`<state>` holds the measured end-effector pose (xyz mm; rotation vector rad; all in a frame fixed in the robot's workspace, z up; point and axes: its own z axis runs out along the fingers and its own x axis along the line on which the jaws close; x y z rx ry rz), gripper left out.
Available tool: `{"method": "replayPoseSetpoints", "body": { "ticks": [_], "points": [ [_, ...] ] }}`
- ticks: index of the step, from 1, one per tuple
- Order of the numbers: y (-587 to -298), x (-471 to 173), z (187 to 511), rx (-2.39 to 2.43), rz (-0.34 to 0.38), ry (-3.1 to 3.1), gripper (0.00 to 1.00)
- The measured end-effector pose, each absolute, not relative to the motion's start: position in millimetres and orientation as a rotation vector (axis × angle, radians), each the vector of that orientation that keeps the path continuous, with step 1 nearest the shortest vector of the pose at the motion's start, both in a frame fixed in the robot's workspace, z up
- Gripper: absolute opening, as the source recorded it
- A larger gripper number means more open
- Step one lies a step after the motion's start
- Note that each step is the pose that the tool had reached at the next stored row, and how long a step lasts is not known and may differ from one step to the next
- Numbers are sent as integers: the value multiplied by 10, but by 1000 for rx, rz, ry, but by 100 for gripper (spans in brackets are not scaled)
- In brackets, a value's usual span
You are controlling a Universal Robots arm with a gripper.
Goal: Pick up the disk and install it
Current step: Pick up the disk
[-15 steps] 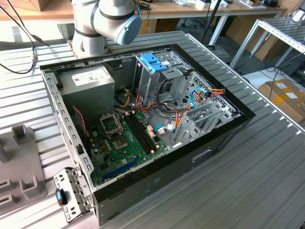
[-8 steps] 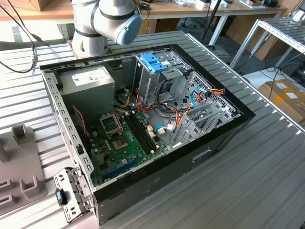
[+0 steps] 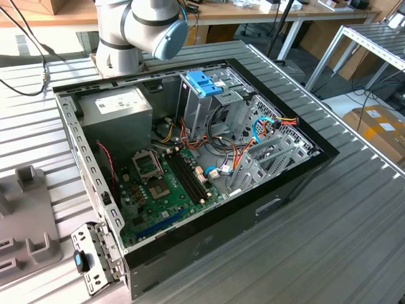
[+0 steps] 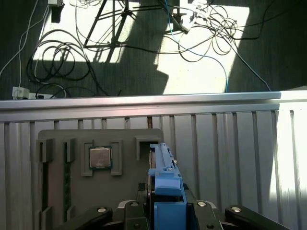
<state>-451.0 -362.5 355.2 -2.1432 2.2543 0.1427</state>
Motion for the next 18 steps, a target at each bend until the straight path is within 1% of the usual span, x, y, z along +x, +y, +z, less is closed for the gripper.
{"method": "replayPoseSetpoints", "body": {
  "ticks": [18],
  "points": [
    [-3625, -4510, 3690, -2129, 174, 2239, 37]
  ]
}}
